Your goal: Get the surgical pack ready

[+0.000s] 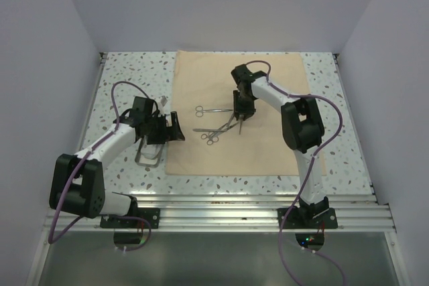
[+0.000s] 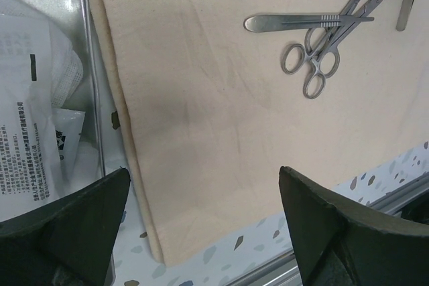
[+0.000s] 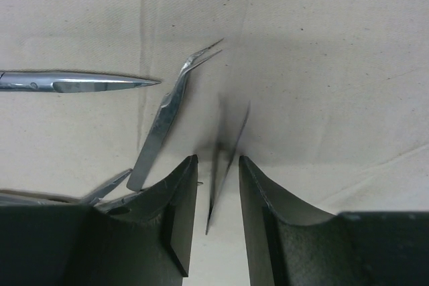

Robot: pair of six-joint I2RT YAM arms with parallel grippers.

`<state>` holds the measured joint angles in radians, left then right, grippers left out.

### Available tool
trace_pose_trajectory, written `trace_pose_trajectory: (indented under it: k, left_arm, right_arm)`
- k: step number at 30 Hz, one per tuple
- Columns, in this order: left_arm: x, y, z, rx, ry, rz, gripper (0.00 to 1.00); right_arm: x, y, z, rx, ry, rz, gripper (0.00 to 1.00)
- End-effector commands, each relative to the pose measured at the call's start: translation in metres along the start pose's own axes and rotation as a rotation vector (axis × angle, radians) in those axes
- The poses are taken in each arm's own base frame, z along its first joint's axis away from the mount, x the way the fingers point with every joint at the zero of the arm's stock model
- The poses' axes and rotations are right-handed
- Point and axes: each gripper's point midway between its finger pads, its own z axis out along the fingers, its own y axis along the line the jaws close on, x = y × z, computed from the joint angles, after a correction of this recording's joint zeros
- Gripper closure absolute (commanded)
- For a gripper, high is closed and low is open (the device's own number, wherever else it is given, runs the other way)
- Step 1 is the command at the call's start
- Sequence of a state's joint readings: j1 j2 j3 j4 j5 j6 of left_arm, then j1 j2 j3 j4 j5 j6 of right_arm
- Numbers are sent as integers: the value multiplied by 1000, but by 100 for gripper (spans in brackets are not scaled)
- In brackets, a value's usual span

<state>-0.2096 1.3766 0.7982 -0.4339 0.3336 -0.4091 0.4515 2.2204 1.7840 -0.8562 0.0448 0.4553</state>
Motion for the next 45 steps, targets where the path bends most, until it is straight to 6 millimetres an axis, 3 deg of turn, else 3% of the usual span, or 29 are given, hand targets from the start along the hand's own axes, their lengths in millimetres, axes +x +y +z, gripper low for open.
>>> trace_pose_trajectory:
  k: [1,8,16,23,30,33,35,37,41,44,45]
  left_arm:
    - [-21,-15,-7,53,-57,3,4]
    - [-22,-18,-8,64,-54,1,4]
    - [-21,-31,-8,75,-54,48,5]
    - [-15,-57,-7,114,-37,107,7]
    - [-11,-63,-8,112,-33,120,8]
    - [-11,-64,-9,112,-31,119,8]
    - [-10,-66,-8,114,-27,119,8]
    - [-10,-68,-8,110,-27,128,7]
    - [-15,-80,-9,137,-39,149,2]
    - [-27,-98,-13,209,-84,131,1]
    - [-28,-102,-13,230,-87,120,1]
  right_arm:
    - [-18,10,-21,-53,-73,-54,63]
    - [-20,8,-19,-33,-59,-62,63]
    - [-3,3,-7,4,14,-17,78]
    - [4,-5,-4,44,30,-6,78]
    - [10,-10,5,69,53,-6,75]
    - [9,-12,6,81,52,6,80]
    - [8,-13,6,86,48,10,93]
    - [6,-13,1,93,43,13,100]
    - [-2,-6,-26,53,18,18,100]
    - [-8,13,-61,-62,-24,49,100]
    - [-2,34,-73,-173,0,81,100]
